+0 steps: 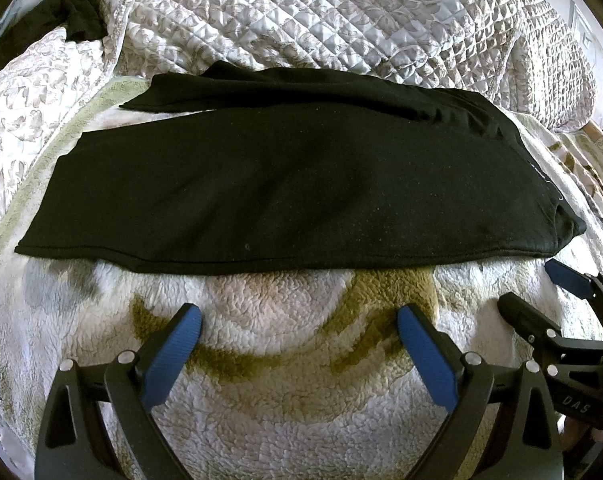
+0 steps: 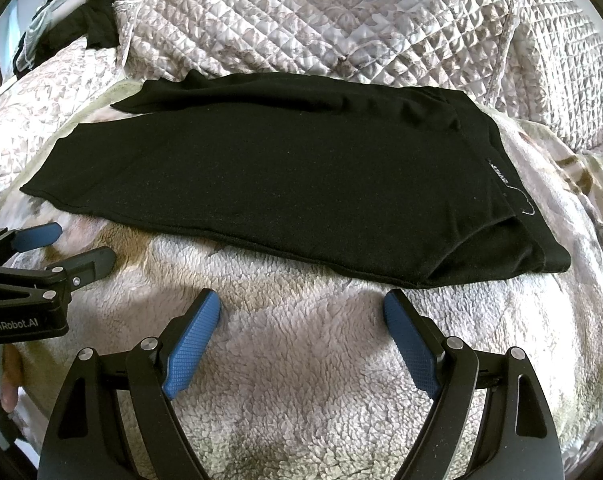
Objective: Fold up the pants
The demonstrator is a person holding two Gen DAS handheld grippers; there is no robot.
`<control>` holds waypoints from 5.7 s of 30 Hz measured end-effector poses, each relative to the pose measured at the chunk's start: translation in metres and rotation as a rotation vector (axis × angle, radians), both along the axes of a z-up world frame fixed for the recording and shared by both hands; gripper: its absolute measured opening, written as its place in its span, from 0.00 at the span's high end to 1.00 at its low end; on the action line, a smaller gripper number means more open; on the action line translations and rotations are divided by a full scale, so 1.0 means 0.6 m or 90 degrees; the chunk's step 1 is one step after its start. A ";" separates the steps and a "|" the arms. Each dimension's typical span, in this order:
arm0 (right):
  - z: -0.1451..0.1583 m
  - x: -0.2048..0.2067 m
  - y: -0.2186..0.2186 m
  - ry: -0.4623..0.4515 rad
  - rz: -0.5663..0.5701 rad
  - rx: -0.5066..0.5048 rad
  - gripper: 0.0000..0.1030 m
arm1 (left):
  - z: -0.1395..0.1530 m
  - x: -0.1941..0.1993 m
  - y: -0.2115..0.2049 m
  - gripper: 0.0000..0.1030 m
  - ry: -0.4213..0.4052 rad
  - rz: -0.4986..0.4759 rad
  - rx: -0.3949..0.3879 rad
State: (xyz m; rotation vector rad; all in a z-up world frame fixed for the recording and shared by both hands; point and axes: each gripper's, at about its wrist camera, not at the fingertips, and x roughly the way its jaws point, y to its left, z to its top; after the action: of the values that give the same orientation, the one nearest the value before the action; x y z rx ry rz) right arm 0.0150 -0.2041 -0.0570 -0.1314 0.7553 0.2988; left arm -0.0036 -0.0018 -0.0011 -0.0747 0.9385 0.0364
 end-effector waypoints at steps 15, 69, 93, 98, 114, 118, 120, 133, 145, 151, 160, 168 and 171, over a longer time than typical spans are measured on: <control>0.000 -0.002 0.002 0.000 0.001 -0.001 0.19 | 0.000 0.000 0.000 0.03 0.001 0.000 0.000; 0.042 0.014 -0.041 0.045 0.010 0.062 0.19 | 0.028 -0.002 0.018 0.04 -0.034 0.016 -0.033; 0.029 0.089 -0.185 0.082 -0.157 0.273 0.19 | 0.027 -0.007 0.169 0.09 -0.062 0.195 -0.142; 0.027 0.116 -0.222 0.076 -0.199 0.361 0.19 | 0.022 0.000 0.208 0.14 -0.086 0.231 -0.217; 0.024 0.149 -0.279 0.062 -0.280 0.398 0.95 | 0.012 0.037 0.258 0.92 -0.092 0.328 -0.133; 0.055 0.132 -0.279 0.041 -0.259 0.404 0.96 | 0.037 0.025 0.251 0.96 -0.107 0.311 -0.138; 0.071 0.117 -0.284 0.038 -0.255 0.415 0.96 | 0.056 0.009 0.248 0.96 -0.119 0.300 -0.141; 0.077 -0.029 -0.333 0.083 -0.261 0.431 0.96 | 0.085 -0.149 0.248 0.96 -0.128 0.289 -0.191; 0.022 -0.033 -0.344 0.142 -0.316 0.393 0.97 | 0.051 -0.187 0.242 0.96 -0.093 0.312 -0.171; 0.021 -0.038 -0.345 0.153 -0.321 0.406 0.89 | 0.023 -0.178 0.255 0.90 -0.050 0.325 -0.203; 0.038 -0.039 -0.356 0.100 -0.358 0.395 0.85 | 0.021 -0.165 0.276 0.76 -0.059 0.375 -0.166; 0.043 -0.046 -0.371 0.108 -0.369 0.380 0.87 | 0.039 -0.179 0.276 0.89 -0.068 0.381 -0.116; 0.025 -0.049 -0.372 0.133 -0.407 0.370 0.77 | 0.042 -0.182 0.277 0.88 -0.063 0.389 -0.116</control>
State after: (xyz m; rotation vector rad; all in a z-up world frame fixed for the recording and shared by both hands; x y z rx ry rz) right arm -0.0146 -0.4270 -0.0417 0.6905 0.8472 -0.0906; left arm -0.1129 0.1643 0.0239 -0.5262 0.7898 0.5088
